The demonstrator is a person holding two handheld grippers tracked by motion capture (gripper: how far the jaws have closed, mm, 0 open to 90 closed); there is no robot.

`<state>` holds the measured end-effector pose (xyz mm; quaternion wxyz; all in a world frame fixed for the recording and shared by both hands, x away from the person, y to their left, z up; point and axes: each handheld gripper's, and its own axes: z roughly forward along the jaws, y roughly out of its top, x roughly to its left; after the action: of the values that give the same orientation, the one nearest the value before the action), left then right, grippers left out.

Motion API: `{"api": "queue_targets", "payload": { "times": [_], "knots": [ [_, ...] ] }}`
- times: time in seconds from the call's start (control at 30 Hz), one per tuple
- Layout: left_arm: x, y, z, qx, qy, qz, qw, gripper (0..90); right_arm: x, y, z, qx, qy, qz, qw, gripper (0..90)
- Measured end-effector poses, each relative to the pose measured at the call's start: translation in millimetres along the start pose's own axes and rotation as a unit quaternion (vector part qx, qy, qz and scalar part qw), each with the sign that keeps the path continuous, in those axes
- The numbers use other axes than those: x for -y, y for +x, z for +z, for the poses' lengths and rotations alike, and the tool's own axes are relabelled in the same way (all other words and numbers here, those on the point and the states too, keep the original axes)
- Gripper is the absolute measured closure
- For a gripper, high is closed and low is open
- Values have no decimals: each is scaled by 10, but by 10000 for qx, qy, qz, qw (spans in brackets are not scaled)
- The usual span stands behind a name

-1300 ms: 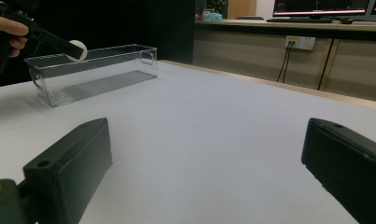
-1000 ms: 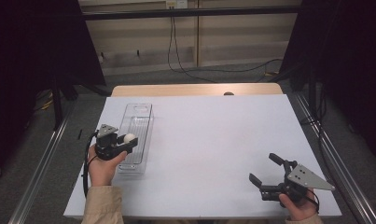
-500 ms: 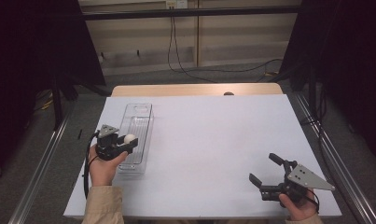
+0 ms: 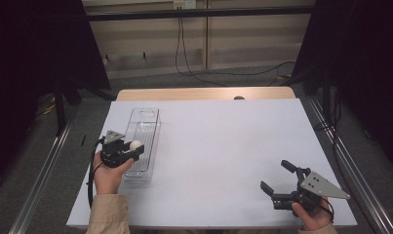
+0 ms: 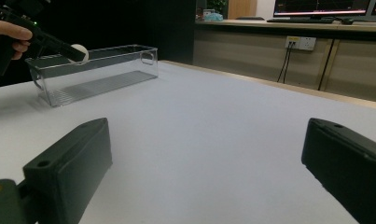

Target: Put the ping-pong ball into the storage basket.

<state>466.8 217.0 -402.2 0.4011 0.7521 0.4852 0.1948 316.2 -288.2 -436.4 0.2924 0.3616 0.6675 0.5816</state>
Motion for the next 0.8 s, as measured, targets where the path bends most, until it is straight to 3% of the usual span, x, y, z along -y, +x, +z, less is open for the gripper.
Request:
{"api": "queue_targets", "payload": {
  "times": [0.8],
  "knots": [
    [1,-5,7,-16,-23,-4,10000,503,-2,5,-4,10,8,0,10000,10]
  ]
}}
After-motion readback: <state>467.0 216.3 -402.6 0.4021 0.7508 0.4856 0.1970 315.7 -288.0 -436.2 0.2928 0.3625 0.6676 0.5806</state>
